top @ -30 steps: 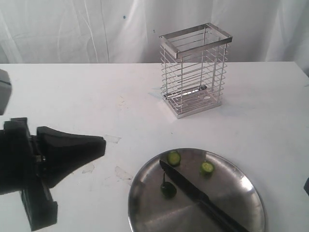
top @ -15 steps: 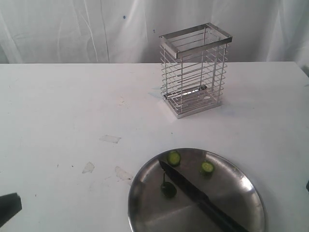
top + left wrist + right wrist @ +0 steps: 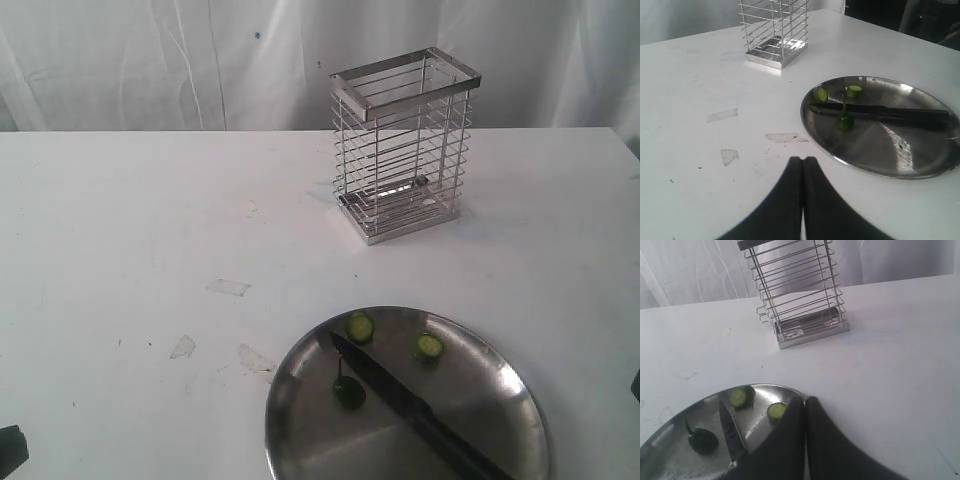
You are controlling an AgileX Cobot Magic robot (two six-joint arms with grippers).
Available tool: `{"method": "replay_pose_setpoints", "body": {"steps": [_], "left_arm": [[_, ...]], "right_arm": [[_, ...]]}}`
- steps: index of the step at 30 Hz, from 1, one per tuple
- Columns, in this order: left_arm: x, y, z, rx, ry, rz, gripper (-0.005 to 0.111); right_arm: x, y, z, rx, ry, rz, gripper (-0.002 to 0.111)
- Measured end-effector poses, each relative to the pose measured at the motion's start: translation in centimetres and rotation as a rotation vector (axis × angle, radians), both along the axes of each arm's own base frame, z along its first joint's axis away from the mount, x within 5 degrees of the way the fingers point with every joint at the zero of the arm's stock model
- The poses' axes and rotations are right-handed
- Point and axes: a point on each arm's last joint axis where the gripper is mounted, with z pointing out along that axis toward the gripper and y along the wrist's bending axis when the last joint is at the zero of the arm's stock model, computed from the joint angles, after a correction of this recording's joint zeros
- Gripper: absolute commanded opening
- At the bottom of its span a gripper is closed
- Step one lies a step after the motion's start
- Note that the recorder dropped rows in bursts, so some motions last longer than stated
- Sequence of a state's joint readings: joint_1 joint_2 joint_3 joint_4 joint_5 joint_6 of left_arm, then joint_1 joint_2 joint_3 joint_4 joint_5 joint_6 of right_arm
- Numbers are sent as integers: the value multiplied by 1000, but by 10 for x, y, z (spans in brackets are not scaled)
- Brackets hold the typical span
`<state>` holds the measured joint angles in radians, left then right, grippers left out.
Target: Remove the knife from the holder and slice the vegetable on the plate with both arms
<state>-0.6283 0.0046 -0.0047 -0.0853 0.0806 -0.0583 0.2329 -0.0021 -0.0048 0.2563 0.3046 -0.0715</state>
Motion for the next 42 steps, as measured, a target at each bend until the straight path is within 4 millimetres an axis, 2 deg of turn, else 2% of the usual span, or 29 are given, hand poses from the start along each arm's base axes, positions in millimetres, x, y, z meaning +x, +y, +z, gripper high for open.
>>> {"method": "replay_pose_setpoints", "body": {"steps": [42], "left_arm": [[0,0,0,3,-5,-3,0]], "right_arm": [[1,-2,0,0,0,-38,0]]}}
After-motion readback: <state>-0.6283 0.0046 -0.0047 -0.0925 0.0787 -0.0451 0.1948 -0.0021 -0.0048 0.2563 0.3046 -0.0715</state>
